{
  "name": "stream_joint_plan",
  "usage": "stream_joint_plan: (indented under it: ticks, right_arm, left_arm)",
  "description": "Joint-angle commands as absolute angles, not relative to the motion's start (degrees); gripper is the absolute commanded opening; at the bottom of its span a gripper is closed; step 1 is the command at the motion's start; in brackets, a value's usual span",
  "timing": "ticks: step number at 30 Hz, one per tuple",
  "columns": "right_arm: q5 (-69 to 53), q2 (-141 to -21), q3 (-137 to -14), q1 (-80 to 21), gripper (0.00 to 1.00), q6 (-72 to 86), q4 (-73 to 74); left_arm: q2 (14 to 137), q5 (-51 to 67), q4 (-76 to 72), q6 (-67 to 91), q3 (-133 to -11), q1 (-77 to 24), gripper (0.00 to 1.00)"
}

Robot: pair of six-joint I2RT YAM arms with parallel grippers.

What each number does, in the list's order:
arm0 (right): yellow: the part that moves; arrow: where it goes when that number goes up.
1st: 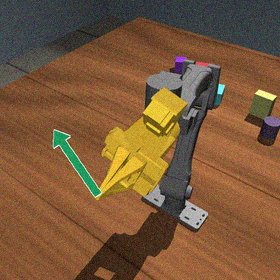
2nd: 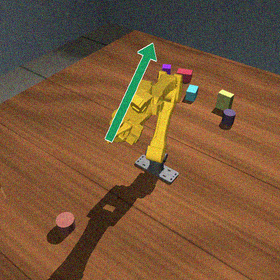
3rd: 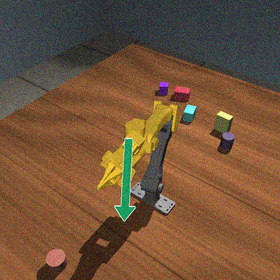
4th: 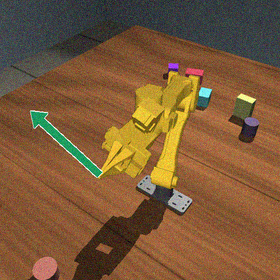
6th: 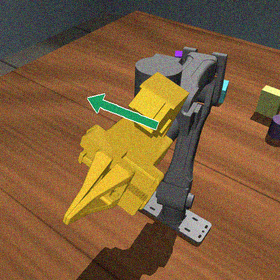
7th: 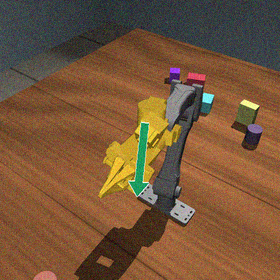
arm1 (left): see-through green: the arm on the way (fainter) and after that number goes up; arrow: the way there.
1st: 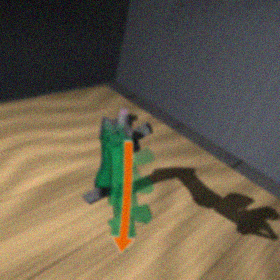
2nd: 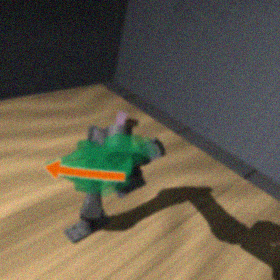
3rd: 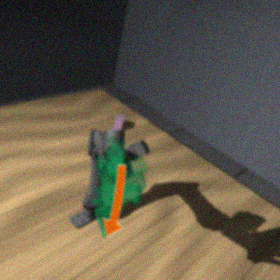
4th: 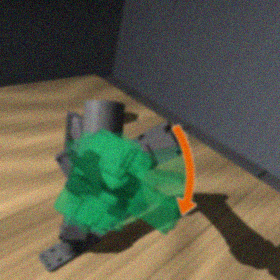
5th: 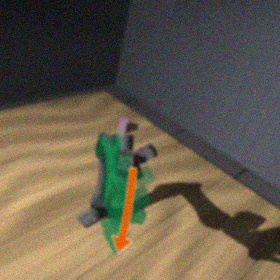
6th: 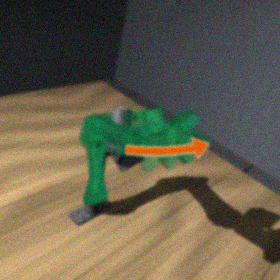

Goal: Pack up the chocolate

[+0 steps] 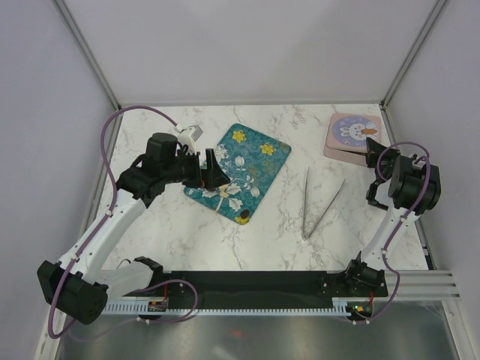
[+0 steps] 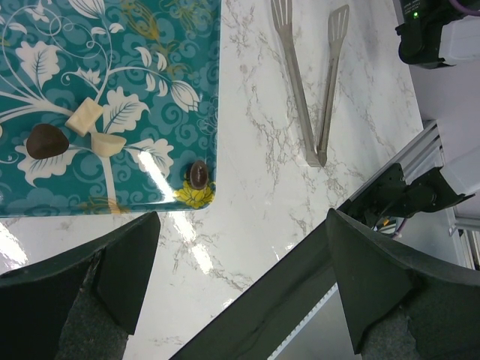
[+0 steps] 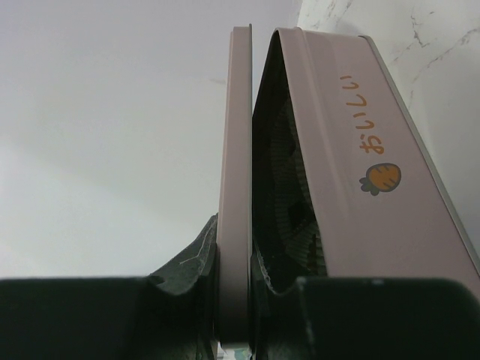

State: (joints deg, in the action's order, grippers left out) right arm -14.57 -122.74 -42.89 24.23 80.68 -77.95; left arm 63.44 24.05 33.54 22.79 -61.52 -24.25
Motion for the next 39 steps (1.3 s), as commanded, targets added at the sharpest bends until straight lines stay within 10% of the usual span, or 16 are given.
stream_joint_plan:
  ticks: [1,39]
  right_arm:
    - [-14.50,-122.08,-42.45,24.79,0.06,77.34,-86.14]
    - [-11.08,-118.31,-41.66,24.96,0.32,73.83,-75.24]
  left_arm:
    - [62.67,23.29,33.40,20.39,-62.05,-24.43,1.00]
    - [61.17,22.41,34.28,19.16,-61.44,-24.43,1.00]
